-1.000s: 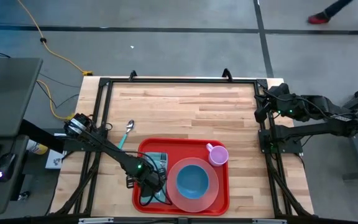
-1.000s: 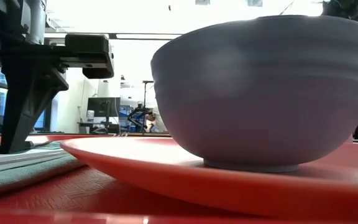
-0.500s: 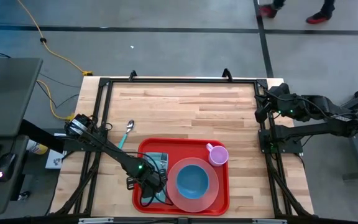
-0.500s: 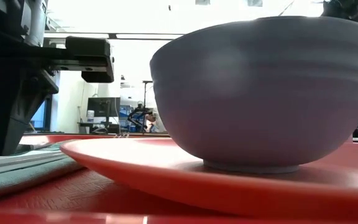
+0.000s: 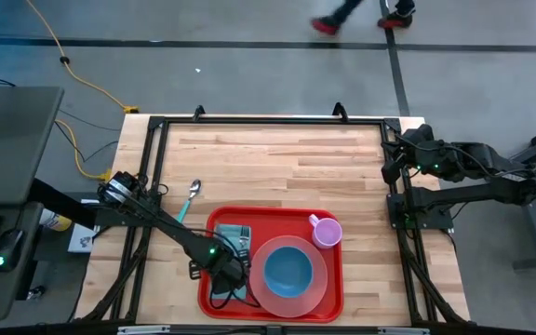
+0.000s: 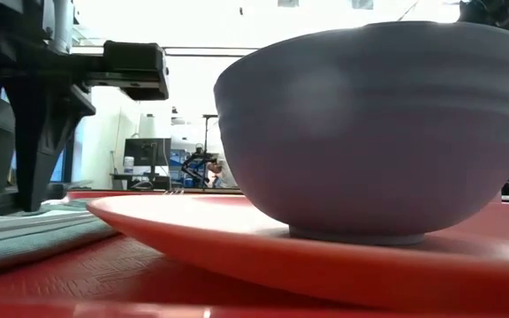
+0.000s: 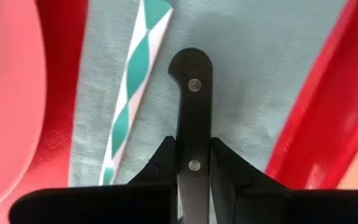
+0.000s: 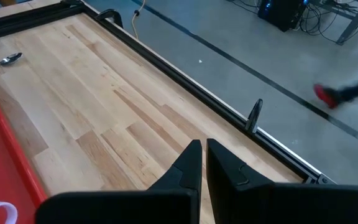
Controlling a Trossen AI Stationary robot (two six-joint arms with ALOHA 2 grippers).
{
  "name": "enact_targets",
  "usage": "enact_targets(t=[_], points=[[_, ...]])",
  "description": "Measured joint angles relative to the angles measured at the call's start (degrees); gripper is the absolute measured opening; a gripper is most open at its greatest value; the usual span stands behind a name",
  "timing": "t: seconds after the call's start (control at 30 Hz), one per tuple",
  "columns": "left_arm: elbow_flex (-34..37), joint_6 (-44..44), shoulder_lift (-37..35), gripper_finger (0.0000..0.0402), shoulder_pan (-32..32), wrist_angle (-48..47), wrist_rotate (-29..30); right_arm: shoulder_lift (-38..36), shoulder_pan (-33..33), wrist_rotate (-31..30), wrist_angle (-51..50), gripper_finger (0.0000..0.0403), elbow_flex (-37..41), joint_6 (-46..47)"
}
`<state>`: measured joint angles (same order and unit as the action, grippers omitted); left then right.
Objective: Set up tray
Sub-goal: Put the black knife on the blue napkin to the left of the blue patterned fork
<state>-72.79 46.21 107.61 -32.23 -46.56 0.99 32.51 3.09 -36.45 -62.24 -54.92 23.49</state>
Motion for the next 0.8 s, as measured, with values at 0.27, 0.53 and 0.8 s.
enact_targets(t=[0.27, 0.53, 0.8], points=[[-0.3, 0.0, 0.0, 0.0075, 0.0, -0.2, -1.9, 0.0, 0.0, 0.0, 0.0, 0.0, 0.0, -0.6], [-2.0, 3.2, -0.1, 0.0075, -0.5, -0.5, -3.4, 0.0, 0.0, 0.0, 0.0, 0.0, 0.0, -0.6], [-2.6, 7.5, -0.1, 0.0075, -1.7, -3.5, -6.5, 0.0, 0.0, 0.0, 0.0, 0.0, 0.0, -1.5]])
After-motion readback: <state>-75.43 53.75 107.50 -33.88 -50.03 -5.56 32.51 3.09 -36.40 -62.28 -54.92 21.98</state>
